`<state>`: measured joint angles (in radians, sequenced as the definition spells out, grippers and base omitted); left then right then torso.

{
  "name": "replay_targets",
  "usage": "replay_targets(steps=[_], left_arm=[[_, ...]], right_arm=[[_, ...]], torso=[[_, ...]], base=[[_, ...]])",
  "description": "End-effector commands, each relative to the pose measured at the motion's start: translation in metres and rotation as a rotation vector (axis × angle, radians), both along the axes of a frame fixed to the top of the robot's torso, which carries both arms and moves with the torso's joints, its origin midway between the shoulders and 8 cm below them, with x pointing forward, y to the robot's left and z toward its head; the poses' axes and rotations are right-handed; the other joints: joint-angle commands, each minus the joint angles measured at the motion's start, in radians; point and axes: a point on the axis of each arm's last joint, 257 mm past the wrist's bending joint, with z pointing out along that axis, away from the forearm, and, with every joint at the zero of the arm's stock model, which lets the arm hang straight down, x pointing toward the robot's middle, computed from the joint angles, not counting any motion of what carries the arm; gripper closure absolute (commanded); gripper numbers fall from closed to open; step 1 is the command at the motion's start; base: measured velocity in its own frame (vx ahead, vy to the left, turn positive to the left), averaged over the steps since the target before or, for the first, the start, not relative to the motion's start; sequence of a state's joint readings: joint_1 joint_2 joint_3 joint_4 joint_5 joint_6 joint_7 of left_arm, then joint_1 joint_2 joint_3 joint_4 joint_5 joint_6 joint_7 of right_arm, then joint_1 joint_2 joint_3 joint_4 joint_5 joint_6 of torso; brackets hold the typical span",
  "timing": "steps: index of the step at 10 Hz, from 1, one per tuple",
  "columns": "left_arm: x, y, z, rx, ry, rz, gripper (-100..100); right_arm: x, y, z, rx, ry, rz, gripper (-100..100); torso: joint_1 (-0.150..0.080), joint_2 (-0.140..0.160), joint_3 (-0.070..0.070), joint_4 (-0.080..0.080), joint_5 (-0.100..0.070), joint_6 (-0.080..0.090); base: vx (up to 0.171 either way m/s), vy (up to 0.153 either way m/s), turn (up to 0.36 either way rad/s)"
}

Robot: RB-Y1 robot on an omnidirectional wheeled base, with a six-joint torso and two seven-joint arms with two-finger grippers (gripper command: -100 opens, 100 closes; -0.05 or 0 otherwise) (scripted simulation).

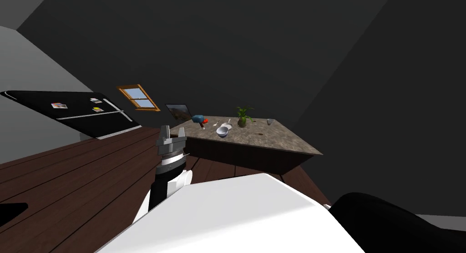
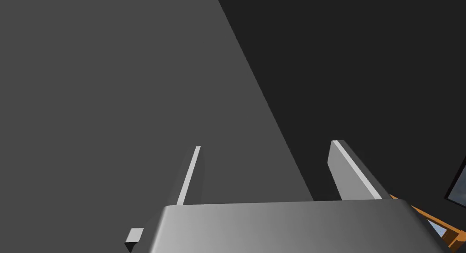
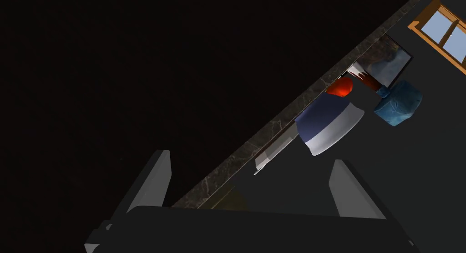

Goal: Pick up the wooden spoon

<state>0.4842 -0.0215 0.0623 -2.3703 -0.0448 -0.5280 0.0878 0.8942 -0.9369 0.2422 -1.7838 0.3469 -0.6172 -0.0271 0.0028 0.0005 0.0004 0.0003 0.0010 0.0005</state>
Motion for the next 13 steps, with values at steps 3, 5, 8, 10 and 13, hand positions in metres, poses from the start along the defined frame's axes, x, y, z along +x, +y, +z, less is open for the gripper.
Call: replay_targets(steps=[3, 5, 8, 10, 13], left_arm=[[0.0, 0.0, 0.0, 0.0, 0.0, 0.0, 0], [0.0, 0.0, 0.0, 0.0, 0.0, 0.0, 0], [0.0, 0.0, 0.0, 0.0, 0.0, 0.0, 0], [0.0, 0.0, 0.0, 0.0, 0.0, 0.0, 0], [0.0, 0.0, 0.0, 0.0, 0.0, 0.0, 0]], right_arm=[[-0.027, -0.026, -0.021, -0.092, 0.078, 0.071, -100], [-0.051, -0.046, -0.035, -0.159, 0.138, 0.123, -100], [-0.095, -0.087, -0.056, -0.276, 0.246, 0.209, -100], [-0.114, -0.114, -0.06, -0.347, 0.298, 0.269, -100], [-0.132, -0.151, -0.06, -0.435, 0.358, 0.332, -100]], torso=[[-0.001, 0.001, 0.001, 0.0, 0.0, -0.001], [0.0, 0.001, 0.0, 0.0, 0.0, -0.001], [0.0, 0.0, 0.0, 0.0, 0.0, 0.0], [-0.001, 0.001, 0.001, 0.0, 0.0, 0.0], [-0.001, 0.001, 0.001, 0.0, 0.0, 0.0]], base=[[-0.001, 0.047, 0.12], [0.017, 0.066, 0.182], [0.011, 0.061, 0.203], [0.006, 0.051, 0.181], [0.005, 0.042, 0.164]])
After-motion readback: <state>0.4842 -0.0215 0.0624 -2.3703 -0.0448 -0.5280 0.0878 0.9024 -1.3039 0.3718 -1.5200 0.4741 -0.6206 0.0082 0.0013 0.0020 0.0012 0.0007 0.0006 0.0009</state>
